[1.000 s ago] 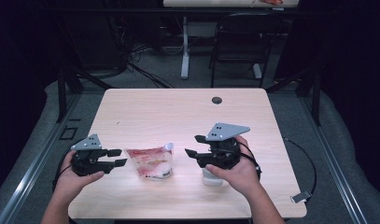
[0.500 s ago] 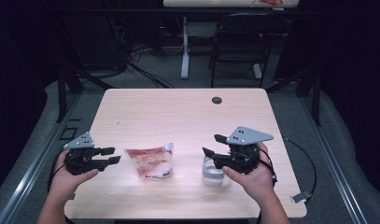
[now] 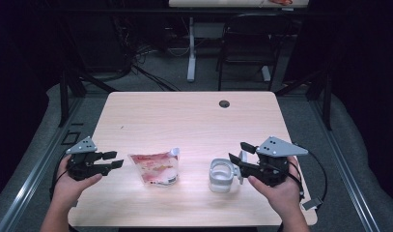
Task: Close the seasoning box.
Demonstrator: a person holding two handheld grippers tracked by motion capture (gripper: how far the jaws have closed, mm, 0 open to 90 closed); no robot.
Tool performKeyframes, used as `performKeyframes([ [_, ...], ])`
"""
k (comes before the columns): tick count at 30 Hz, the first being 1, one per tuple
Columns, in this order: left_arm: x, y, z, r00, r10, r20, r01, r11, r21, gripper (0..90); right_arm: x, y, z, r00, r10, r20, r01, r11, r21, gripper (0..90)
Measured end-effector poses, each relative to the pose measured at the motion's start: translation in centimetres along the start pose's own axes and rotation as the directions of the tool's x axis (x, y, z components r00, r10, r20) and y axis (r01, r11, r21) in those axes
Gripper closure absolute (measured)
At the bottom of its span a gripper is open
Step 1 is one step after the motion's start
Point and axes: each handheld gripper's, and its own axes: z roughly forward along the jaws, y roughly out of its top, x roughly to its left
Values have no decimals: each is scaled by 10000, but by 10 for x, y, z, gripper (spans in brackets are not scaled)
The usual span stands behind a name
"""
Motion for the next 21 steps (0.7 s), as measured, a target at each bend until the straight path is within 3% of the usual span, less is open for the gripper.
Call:
performKeyframes([
  [10,0,0,2,10000,6,-81,-5,10000,86,526,-18,-12,-17,9967,577,574,-571,9983,-116,579],
  [21,-1,1,3,9999,-32,-154,32,10000,-24,523,-30,-29,-15,9872,1013,1231,-1020,9948,-7,687],
])
